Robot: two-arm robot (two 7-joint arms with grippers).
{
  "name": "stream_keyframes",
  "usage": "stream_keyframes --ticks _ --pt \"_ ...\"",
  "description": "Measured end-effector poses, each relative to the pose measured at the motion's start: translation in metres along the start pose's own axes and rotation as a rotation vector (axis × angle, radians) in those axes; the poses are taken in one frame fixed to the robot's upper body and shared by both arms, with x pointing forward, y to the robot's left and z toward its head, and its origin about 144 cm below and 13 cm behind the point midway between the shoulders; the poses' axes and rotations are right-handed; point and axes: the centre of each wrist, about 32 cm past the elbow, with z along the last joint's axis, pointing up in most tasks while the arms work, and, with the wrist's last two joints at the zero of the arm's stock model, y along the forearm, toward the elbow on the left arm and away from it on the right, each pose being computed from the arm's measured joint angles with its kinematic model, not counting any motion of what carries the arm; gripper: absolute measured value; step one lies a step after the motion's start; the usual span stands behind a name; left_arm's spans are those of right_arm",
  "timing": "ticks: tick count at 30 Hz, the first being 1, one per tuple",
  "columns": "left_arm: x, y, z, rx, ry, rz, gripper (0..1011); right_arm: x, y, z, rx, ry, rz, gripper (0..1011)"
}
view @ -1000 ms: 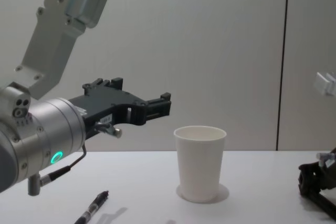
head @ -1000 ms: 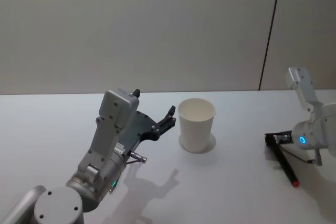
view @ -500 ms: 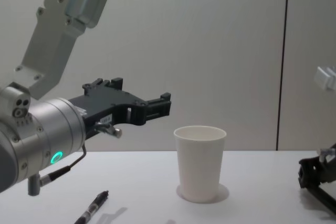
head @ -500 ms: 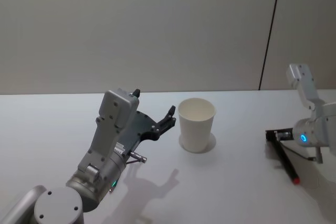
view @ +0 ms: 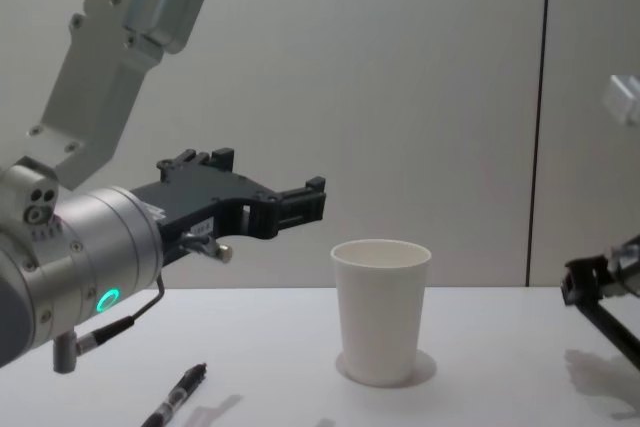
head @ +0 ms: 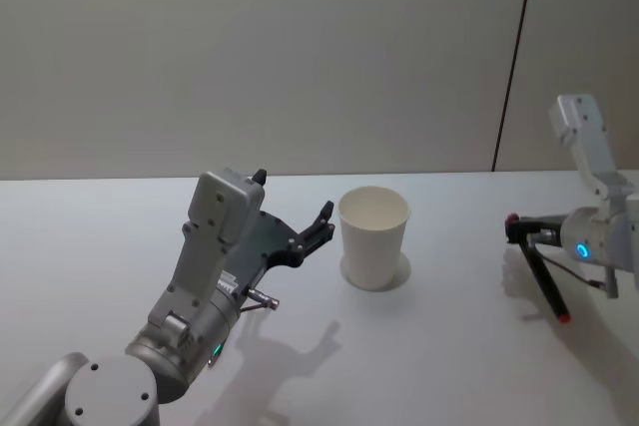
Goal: Place the pen into the pen holder.
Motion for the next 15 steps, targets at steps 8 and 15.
stream_keyframes --ticks 8,15 --pt "0.000 0.000 0.000 0.000 0.000 0.000 1000 -0.003 -0.010 -0.003 0.108 -0.047 0.005 163" --pt "0.000 0.000 0.000 0.000 0.000 0.000 1002 -0.005 -0.018 -0.007 0.209 -0.090 0.008 163"
